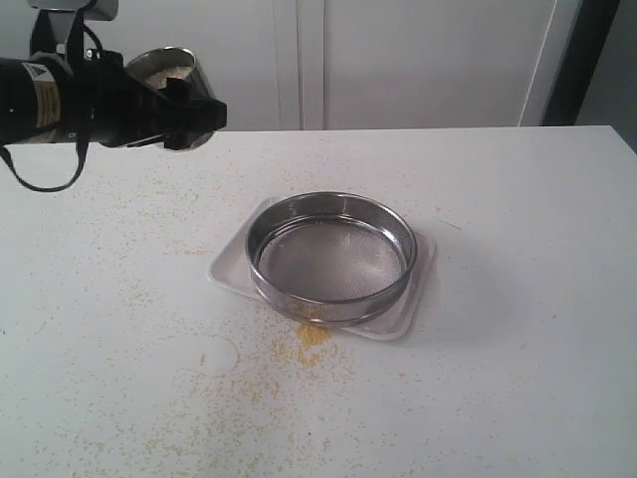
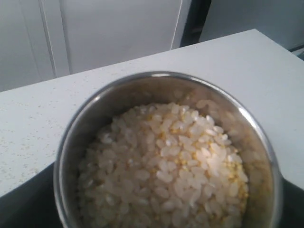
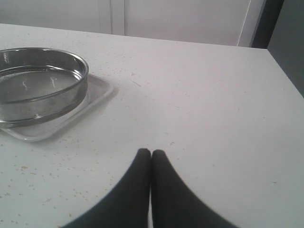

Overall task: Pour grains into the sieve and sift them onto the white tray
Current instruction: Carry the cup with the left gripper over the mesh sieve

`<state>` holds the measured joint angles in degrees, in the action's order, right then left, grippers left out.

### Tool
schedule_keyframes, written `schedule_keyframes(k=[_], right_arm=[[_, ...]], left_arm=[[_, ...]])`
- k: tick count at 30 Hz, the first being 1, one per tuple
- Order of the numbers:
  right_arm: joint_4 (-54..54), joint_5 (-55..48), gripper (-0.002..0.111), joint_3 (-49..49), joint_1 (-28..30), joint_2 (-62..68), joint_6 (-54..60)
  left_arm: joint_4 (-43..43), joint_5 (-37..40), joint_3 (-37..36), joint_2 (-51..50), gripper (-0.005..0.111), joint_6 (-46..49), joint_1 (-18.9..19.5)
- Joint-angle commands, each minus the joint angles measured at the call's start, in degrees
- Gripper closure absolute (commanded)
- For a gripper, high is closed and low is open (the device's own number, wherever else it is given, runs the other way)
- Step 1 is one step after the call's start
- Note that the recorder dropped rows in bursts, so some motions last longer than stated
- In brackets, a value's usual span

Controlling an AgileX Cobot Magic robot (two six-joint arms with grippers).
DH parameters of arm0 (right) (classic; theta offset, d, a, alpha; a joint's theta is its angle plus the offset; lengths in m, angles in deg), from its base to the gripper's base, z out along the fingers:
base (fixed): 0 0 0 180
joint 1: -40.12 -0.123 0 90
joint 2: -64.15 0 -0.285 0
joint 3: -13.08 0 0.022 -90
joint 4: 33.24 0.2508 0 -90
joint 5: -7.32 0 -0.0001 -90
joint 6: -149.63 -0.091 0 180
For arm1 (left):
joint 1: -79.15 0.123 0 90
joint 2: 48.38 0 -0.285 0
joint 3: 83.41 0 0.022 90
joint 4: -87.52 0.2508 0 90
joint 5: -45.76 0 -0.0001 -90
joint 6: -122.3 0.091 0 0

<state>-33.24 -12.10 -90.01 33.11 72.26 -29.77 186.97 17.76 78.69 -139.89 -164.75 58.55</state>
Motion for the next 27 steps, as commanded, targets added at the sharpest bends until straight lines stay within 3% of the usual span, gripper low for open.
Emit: schedule_keyframes(k=[1, 11, 18, 24, 27], right_arm=[[0.0, 0.22, 0.108, 0.31, -0.3, -0.32, -0.14], [0.0, 0.22, 0.108, 0.31, -0.3, -0.32, -0.14], [0.0, 0.22, 0.108, 0.31, -0.3, -0.32, -0.14], [0.0, 0.22, 0.108, 0.31, -0.3, -0.32, -0.14], [0.0, 0.22, 0.108, 0.31, -0.3, -0.32, -0.14]], left_arm=[[0.5, 2.52, 4.08, -2.57, 0.107, -0.92, -4.36], [0.5, 19.27, 9.85, -10.04, 0.107, 6.06, -14.24], [0.5, 23.16, 10.11, -13.22, 0.107, 10.23, -15.21], [0.5, 33.0, 10.11, -14.55, 0.107, 18.88, -18.82], [0.5, 34.2, 10.11, -15.58, 0.107, 22.97, -19.88]])
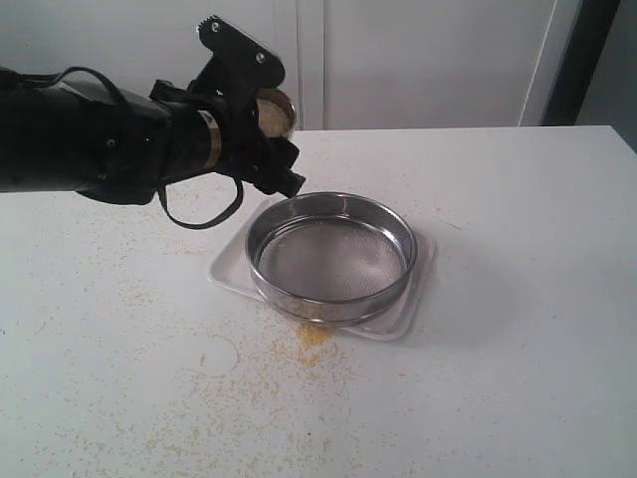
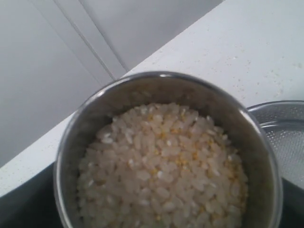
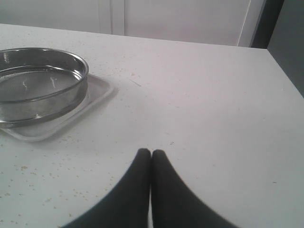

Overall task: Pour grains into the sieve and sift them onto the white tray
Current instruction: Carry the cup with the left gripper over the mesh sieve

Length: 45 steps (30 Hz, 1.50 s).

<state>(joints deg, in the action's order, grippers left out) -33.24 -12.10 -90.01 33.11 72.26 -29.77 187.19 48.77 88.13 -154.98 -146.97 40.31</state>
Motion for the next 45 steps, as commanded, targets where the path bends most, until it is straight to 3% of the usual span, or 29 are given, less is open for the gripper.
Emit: schedule_keyframes(k=[1, 6, 12, 21, 25, 29, 36, 45], right_arm=[[0.0, 0.22, 0.108, 0.31, -0.3, -0.32, -0.14], [0.0, 0.22, 0.108, 0.31, -0.3, -0.32, -0.14], [0.0, 0.22, 0.108, 0.31, -0.3, -0.32, -0.92], [0.0, 0.22, 0.108, 0.31, -0.3, -0.32, -1.63], [0.0, 0.22, 0.108, 0.31, -0.3, -0.32, -1.63], [0.0, 0.22, 0.108, 0.31, -0.3, -0.32, -1.63], [0.0, 0.22, 0.108, 0.31, -0.3, -0.32, -1.75], [0.0, 0.22, 0.108, 0.31, -0.3, -0.32, -1.75]], left_arm=[[0.29, 3.76, 0.67, -0.6, 0.107, 6.66, -1.92], [-0.62, 4.96, 2.09, -2.35, 0.107, 7.46, -1.81], [-8.79, 7.52, 4.8, -5.25, 0.107, 20.63, -2.55], [-46.4, 14.29, 7.9, -5.87, 0.107, 64.8, -2.65], [-58.36, 14.71, 9.66, -5.87, 0.107, 77.34, -2.65], [-61.75, 15.95, 11.22, -6.14, 0.107, 82.36, -2.65], [-63.63, 26.68, 16.67, -9.83, 0.107, 93.79, -4.26], [-63.71, 29.93, 22.95, -14.57, 0.107, 95.57, -5.29]])
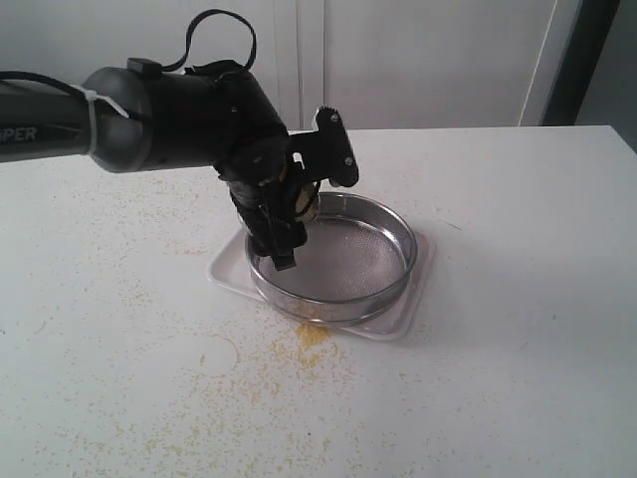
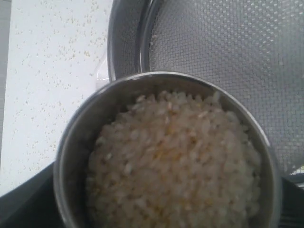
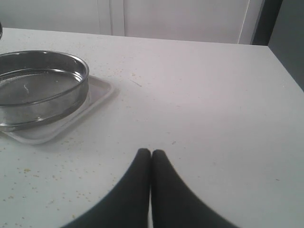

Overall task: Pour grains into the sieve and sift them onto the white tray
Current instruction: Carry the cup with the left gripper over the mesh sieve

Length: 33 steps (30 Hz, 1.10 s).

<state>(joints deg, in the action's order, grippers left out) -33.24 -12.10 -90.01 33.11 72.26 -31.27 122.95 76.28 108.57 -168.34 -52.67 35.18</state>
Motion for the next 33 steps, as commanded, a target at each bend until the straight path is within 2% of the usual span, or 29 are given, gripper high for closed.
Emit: schedule_keyframes(k=[1, 6, 33], right_arm=[[0.0, 0.22, 0.108, 0.31, -0.3, -0.32, -0.26], [0.0, 0.22, 0.108, 0.31, -0.3, -0.32, -0.26], [0.0, 0.22, 0.108, 0.31, -0.3, -0.32, -0.26]], left_arm=[[0.41, 3.48, 3.18, -1.52, 0.107, 2.73, -0.16], [0.41, 6.14, 4.78, -2.44, 0.107, 4.38, -0.16], [0.79, 7.16, 6.8, -2.44, 0.107, 8.95, -0.16]])
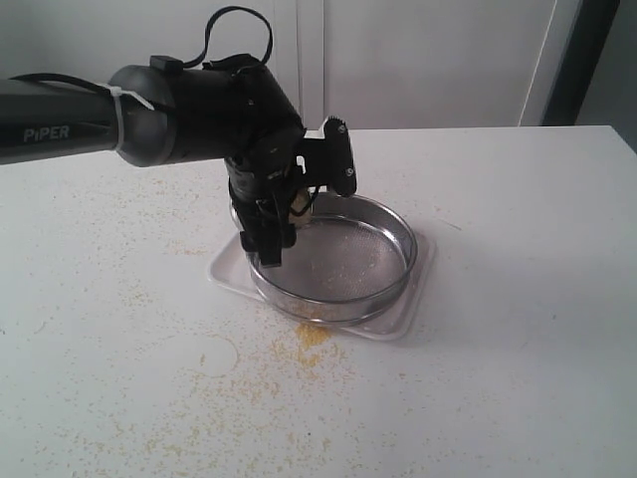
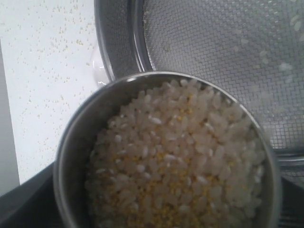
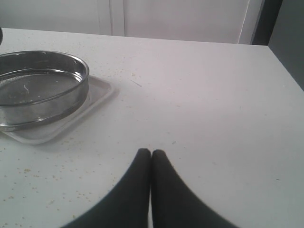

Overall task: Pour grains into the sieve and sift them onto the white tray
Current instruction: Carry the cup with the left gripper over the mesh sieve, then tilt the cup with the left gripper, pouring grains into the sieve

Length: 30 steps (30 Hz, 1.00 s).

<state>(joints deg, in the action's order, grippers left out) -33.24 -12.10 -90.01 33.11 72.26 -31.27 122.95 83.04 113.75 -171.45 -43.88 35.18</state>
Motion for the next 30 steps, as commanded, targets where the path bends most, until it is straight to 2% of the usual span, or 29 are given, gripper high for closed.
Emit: schedule_keyframes(k=[1, 6, 16, 22, 30], right_arm=[[0.0, 0.22, 0.108, 0.31, -0.3, -0.32, -0.26], [0.0, 0.22, 0.108, 0.31, -0.3, -0.32, -0.26], [0.0, 0.22, 0.108, 0.31, -0.3, -0.32, -0.26], [0.0, 0.22, 0.108, 0.31, -0.3, -0.32, -0.26], [0.0, 0.22, 0.108, 0.31, -0.3, -0.32, -0.26]], left_arm=[[0.79, 0.4, 1.89, 0.66, 0.107, 0.26, -0.16], [0.79, 0.62, 2.33, 0.56, 0.107, 5.74, -0.29], [5.54, -0.04, 2.33, 0.57, 0.107, 7.7, -1.32], [5.79, -1.64, 2.33, 0.57, 0.107, 11.91, -1.44], [6.33, -1.64, 2.33, 0.57, 0.107, 11.9, -1.44]])
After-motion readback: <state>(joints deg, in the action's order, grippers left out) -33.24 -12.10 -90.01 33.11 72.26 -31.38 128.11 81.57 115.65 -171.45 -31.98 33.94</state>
